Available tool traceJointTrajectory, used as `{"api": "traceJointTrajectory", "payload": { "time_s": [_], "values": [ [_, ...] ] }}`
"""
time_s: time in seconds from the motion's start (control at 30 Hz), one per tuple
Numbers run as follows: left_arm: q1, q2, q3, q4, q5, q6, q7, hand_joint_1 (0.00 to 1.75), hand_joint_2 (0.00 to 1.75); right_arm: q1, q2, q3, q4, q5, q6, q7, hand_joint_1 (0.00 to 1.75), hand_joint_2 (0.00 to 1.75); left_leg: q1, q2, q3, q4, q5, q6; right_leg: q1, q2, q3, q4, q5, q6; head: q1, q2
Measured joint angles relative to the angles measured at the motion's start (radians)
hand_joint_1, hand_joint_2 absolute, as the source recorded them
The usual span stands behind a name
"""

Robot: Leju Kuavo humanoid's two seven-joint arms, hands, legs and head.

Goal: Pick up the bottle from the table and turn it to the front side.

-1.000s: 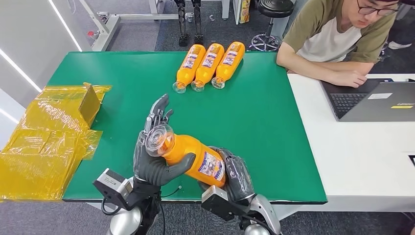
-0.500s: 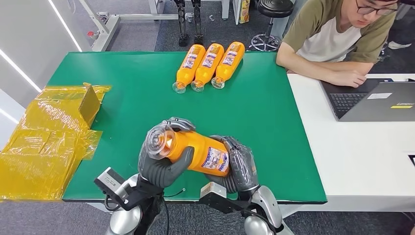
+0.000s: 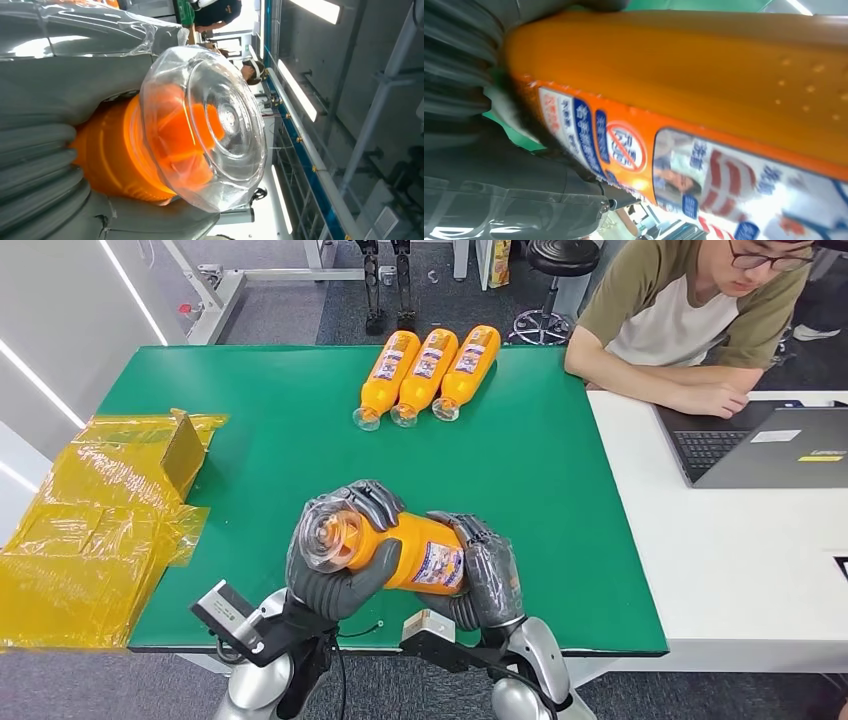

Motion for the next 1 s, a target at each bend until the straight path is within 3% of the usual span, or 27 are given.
{"api": "traceJointTrajectory", "payload": {
  "time_s": [0.43,0.63,0.73,0.83,0.9,1.0],
  "values": [
    [-0.024,-0.010,0.000,0.063,0.005,0.094,0.034,1.75,1.75,0.009,0.035,0.000,0.008,0.003,-0.011,0.004,0.00,1.75,0.000,0.001,0.000,0.000,0.000,0.000,0.000,0.001,0.000,0.000,0.000,0.000,0.000,0.000],
    [-0.025,-0.009,0.009,0.076,-0.121,0.323,0.101,1.75,1.75,0.031,0.056,0.000,-0.003,-0.046,-0.061,-0.015,0.00,1.75,0.000,0.001,0.000,0.000,0.000,0.000,0.000,0.001,0.000,0.000,0.000,0.000,0.000,0.000],
    [-0.026,-0.002,0.038,0.078,-0.325,0.476,0.198,1.75,1.75,0.051,0.062,0.000,-0.016,-0.103,-0.089,-0.040,0.00,1.75,0.000,0.001,0.000,0.000,0.000,0.000,0.000,0.001,0.000,0.000,0.000,0.000,0.000,0.000],
    [-0.030,0.029,0.099,0.078,-0.769,0.643,0.373,1.75,1.75,0.074,0.065,0.001,-0.040,-0.170,-0.092,-0.060,0.00,1.75,0.000,0.003,0.000,0.000,0.000,0.000,0.000,0.002,0.000,0.001,0.000,0.000,0.000,0.000],
    [-0.032,0.063,0.149,0.075,-1.011,0.673,0.457,1.75,1.75,0.081,0.065,0.002,-0.054,-0.204,-0.079,-0.068,0.00,1.75,0.000,0.003,0.000,-0.001,0.000,0.000,0.000,0.003,0.000,0.001,0.000,-0.001,0.000,0.000],
    [-0.035,0.136,0.216,0.073,-1.208,0.648,0.529,1.75,1.75,0.088,0.065,0.003,-0.067,-0.259,-0.068,-0.088,0.00,1.75,0.001,0.004,0.001,-0.001,0.000,-0.001,0.001,0.003,-0.001,0.002,0.000,-0.001,0.000,0.000]
  ]
}}
